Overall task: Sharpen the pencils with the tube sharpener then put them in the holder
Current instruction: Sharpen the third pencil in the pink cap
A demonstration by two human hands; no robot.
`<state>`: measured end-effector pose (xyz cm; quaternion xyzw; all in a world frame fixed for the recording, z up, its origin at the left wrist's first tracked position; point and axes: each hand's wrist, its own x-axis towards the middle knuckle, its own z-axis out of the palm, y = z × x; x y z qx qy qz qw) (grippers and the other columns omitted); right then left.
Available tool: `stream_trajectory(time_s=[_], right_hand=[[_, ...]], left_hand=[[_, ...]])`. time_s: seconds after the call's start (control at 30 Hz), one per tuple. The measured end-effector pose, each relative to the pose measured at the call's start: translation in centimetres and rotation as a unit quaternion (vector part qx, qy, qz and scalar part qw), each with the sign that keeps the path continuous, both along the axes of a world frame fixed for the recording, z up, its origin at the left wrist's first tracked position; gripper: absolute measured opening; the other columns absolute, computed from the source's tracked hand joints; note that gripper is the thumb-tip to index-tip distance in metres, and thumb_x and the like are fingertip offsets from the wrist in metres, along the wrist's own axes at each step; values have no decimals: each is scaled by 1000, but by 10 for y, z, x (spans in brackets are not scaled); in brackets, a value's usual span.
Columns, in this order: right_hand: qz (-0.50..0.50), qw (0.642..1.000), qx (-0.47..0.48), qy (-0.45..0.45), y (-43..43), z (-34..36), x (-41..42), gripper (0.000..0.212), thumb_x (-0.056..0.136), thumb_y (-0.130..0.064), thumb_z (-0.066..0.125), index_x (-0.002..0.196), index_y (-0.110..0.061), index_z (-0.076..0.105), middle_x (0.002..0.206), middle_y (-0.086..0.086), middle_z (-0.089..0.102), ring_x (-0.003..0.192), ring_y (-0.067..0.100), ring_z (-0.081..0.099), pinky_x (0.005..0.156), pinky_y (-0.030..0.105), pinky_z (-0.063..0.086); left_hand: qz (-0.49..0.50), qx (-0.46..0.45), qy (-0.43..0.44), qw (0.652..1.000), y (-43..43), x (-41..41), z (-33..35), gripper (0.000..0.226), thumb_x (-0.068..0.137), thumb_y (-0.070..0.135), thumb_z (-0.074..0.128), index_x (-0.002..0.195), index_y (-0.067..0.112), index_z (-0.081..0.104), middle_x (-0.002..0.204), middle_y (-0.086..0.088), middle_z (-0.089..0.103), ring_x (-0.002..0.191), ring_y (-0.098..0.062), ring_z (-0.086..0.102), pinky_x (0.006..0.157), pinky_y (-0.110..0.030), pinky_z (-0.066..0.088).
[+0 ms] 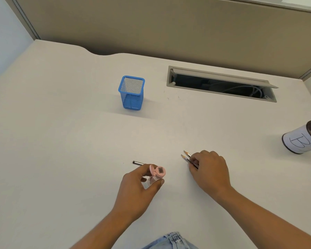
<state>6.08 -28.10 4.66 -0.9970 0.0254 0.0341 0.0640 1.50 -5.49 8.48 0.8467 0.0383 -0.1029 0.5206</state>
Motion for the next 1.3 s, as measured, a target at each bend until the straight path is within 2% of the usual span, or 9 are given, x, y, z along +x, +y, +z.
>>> stream_trajectory(time_s=[0.33,0.43,0.57,0.73,0.9,1.07,1.17,1.23,1.3], right_hand=[[-2,998,65,-12,11,13,-10,16,85,-36,63,97,-29,70,85,-11,67,80,19,59,75,34,44],[32,994,104,-1,23,19,-10,17,87,-35,61,101,-28,69,88,-12,65,86,16,60,81,32,45],[110,984,136,40,50,22,-6,20,90,-35,58,107,-29,66,97,-11,62,85,9,54,79,24,43],[174,975,124,65,90,19,3,25,92,-31,53,114,-26,64,108,-7,62,98,15,59,83,29,47],[183,976,87,76,109,10,11,28,90,-31,54,116,-27,62,113,-7,63,102,18,60,83,31,49],[156,978,86,104,111,2,14,18,89,-25,56,105,-29,64,106,-7,67,96,20,63,80,34,52],[142,981,88,104,110,7,13,24,85,-22,56,106,-31,64,102,-10,70,93,18,64,75,31,51],[100,979,144,106,106,18,11,23,79,-23,60,101,-30,66,93,-12,71,82,15,65,67,28,50],[25,954,276,111,98,37,8,12,75,-19,67,85,-25,69,82,-8,72,69,16,68,63,29,53]], left_hand=[[6,-5,10,1000,7,-9,4,24,83,27,73,99,44,65,93,30,67,92,17,56,74,-11,42],[18,-11,16,1000,13,-16,7,24,84,27,72,92,48,62,89,30,67,90,18,55,68,-7,40],[33,-15,18,999,24,-26,5,25,84,24,71,87,47,61,88,35,67,91,13,56,67,-3,42],[50,-10,11,999,37,-35,0,21,82,20,69,89,39,65,92,32,65,88,-1,57,66,-5,43],[69,6,23,997,52,-34,-14,22,81,19,69,88,39,66,90,30,67,90,4,60,73,-5,44],[57,28,37,997,58,-33,-25,20,82,23,68,96,37,67,91,21,70,90,2,63,75,-12,44],[50,29,34,998,58,-31,-24,22,83,24,68,100,38,66,95,22,70,91,8,61,73,-5,41],[44,15,31,998,56,-28,-17,23,85,24,68,99,42,63,94,28,66,88,19,57,68,2,39],[31,-12,24,999,54,-25,-6,26,87,23,67,97,45,60,94,34,62,90,27,52,70,4,39]])
